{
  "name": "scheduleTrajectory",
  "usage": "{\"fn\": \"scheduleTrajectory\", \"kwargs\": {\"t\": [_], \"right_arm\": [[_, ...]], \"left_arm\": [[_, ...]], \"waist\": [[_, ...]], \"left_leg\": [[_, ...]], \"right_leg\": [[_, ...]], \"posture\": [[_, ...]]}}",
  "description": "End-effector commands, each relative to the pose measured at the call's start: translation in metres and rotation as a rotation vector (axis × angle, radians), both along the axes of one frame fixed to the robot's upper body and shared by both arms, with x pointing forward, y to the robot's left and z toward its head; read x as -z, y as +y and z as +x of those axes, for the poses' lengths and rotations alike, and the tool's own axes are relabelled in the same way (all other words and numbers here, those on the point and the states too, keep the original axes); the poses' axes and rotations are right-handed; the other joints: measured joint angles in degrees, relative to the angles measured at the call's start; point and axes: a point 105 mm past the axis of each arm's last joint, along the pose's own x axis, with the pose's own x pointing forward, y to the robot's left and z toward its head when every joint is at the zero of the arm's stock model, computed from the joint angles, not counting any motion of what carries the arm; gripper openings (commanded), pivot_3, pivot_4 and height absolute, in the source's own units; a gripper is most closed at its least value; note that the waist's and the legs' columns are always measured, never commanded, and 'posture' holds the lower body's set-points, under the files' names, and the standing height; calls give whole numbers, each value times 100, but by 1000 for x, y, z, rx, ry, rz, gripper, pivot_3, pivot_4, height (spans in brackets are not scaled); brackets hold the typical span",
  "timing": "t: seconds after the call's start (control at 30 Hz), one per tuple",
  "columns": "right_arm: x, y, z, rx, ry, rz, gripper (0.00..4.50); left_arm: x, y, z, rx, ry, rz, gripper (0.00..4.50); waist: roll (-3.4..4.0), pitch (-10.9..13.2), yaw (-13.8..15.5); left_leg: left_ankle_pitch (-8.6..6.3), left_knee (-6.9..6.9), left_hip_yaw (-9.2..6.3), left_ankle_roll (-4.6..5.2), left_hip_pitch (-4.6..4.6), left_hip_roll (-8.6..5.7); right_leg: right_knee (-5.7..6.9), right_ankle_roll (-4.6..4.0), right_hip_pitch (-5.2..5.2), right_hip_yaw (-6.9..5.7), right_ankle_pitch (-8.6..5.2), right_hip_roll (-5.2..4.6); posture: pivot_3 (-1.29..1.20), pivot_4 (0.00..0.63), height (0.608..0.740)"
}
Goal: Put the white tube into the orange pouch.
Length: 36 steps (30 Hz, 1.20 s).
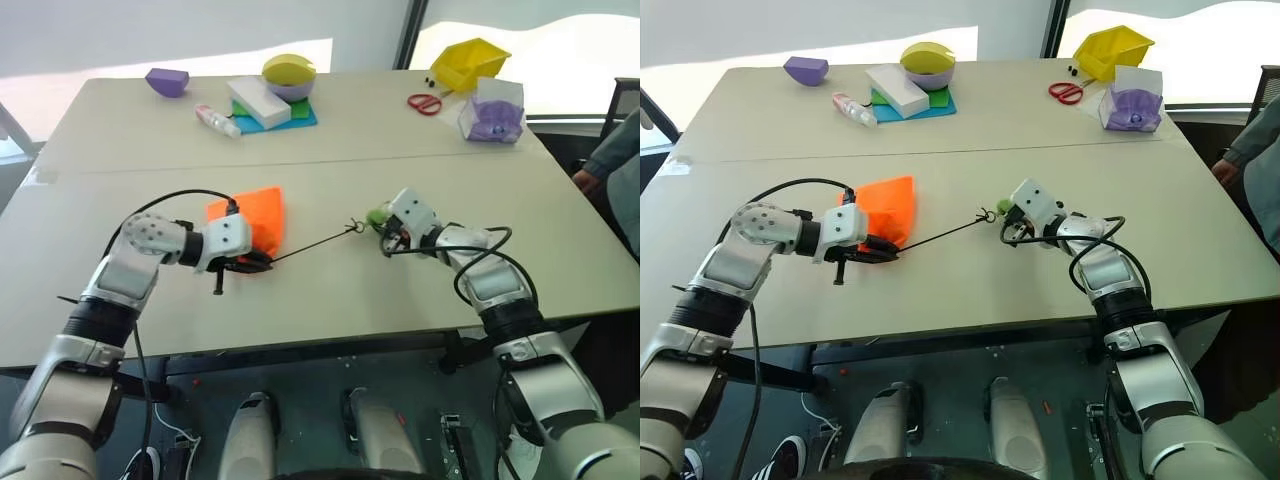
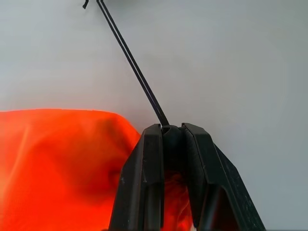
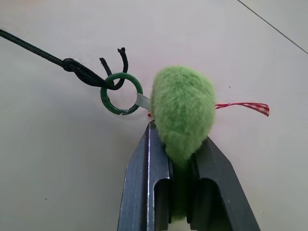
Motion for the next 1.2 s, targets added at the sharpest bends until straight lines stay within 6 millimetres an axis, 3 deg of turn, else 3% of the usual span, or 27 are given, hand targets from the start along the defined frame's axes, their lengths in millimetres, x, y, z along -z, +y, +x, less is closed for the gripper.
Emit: {"fn": "scheduleTrajectory", "kwargs": {"t": [0.03, 0.27, 0.37, 0.5, 0.6, 0.67, 0.7, 0.9, 1.07, 1.2], "right_arm": [[-17, -35, 11, 122, -57, -28, 0], [-17, -48, 20, 189, -79, -88, 0], [-13, -42, 17, 156, -40, -57, 0], [-12, -26, 10, 84, -5, 19, 1634], [-19, -14, 0, -1, 10, 70, 3214], [-27, -14, -9, -63, -3, 62, 4209], [-32, -16, -11, -75, -28, 49, 4472], [-65, -26, -25, -118, -133, 111, 4472], [-47, -16, -41, -163, -99, 117, 4472], [-40, 9, -65, -261, -67, 177, 4472]], "left_arm": [[-7, 21, 0, -40, -29, 11, 383], [0, 15, 3, -61, -30, -23, 383], [-1, 9, 9, -106, 0, -79, 383], [-13, -2, 14, -122, -4, -174, 1962], [-32, -11, 13, -132, 59, -324, 3440], [-52, -11, 16, -161, 69, -445, 3458], [-59, -9, 16, -167, 67, -474, 3458], [-72, 24, 18, -274, -52, -472, 3458], [-62, 44, 11, -343, -82, -463, 3458], [-54, 55, 2, -407, -104, -489, 3458]], "waist": [[1, 0, 8], [1, 1, 12], [1, 1, 19], [1, 0, 28], [1, 1, 19], [1, 2, 23], [2, 2, 22], [2, 2, 2], [2, 2, 19], [2, 2, 23]], "left_leg": [[0, -1, 0, 0, 0, 0], [0, 1, 2, 0, -1, 0], [0, 0, 2, 1, -1, 0], [1, 4, 2, 1, -1, -1], [1, 8, 1, 1, -1, -1], [1, 8, 1, 1, -3, -1], [1, 9, 0, 1, -3, 0], [1, 3, -1, 1, 6, 0], [0, -4, -2, 0, 8, 3], [0, 2, 3, 0, 2, 0]], "right_leg": [[0, 0, 0, 0, 0, 0], [1, 0, -1, 0, 0, 0], [1, 0, -1, 0, 0, 1], [3, 1, 1, 0, 0, 1], [4, 1, 3, 0, 0, 1], [6, 3, 2, 0, -1, 2], [7, 4, 2, -1, -1, 3], [11, 6, 2, 0, -2, 6], [10, 10, 1, -1, -5, 7], [2, 9, 4, -1, -5, -4]], "posture": [[0, 150, 740], [0, 150, 740], [0, 150, 740], [0, 150, 740], [0, 150, 740], [0, 150, 740], [0, 150, 740], [0, 150, 740], [0, 150, 740], [0, 150, 740]]}}
